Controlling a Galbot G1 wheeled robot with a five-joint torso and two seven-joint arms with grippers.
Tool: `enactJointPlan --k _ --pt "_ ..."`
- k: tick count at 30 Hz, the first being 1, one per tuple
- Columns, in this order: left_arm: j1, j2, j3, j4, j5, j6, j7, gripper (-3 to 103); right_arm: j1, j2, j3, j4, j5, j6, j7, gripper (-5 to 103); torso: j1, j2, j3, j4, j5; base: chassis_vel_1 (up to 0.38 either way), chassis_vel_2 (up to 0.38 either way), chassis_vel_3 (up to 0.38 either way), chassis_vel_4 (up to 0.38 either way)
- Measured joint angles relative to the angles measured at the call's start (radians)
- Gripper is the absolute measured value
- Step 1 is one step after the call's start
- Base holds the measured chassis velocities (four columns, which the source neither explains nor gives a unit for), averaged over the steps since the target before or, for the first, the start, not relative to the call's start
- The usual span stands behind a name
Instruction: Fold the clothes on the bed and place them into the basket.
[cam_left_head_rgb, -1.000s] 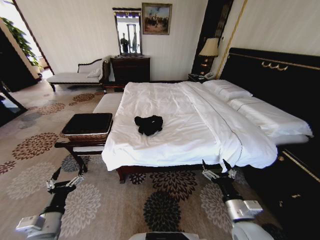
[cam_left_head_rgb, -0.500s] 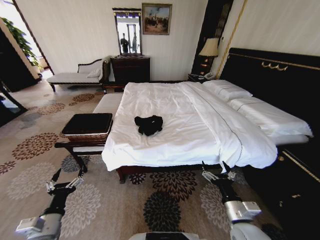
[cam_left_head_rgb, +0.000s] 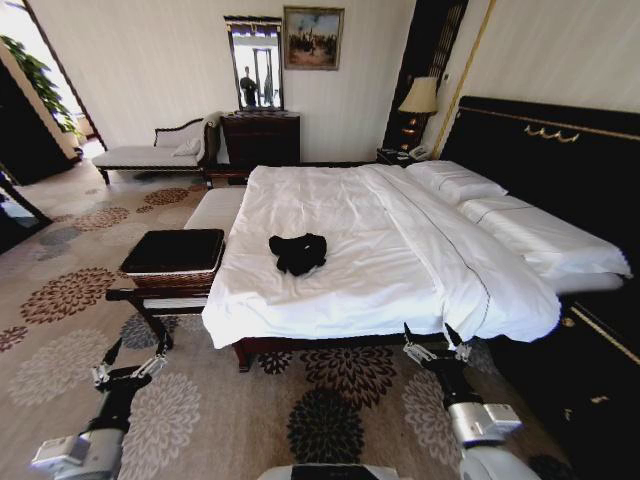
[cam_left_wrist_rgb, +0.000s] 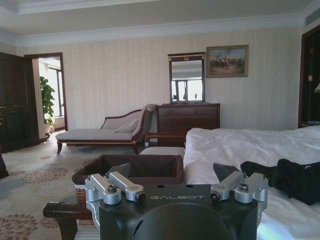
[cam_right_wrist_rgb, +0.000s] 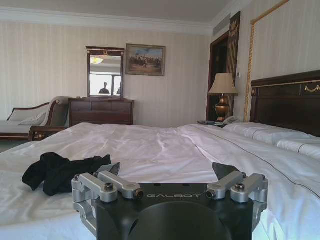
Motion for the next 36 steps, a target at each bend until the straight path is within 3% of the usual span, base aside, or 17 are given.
enactJointPlan --k 36 --pt "0.013 -0.012 0.010 0.006 0.012 -0.013 0.003 93 -0.006 0.013 -0.008 -0.005 -0.023 0.024 0.004 100 0.000 0.000 0.000 0.0000 0.0000 -0.085 0.061 0.083 -0.060"
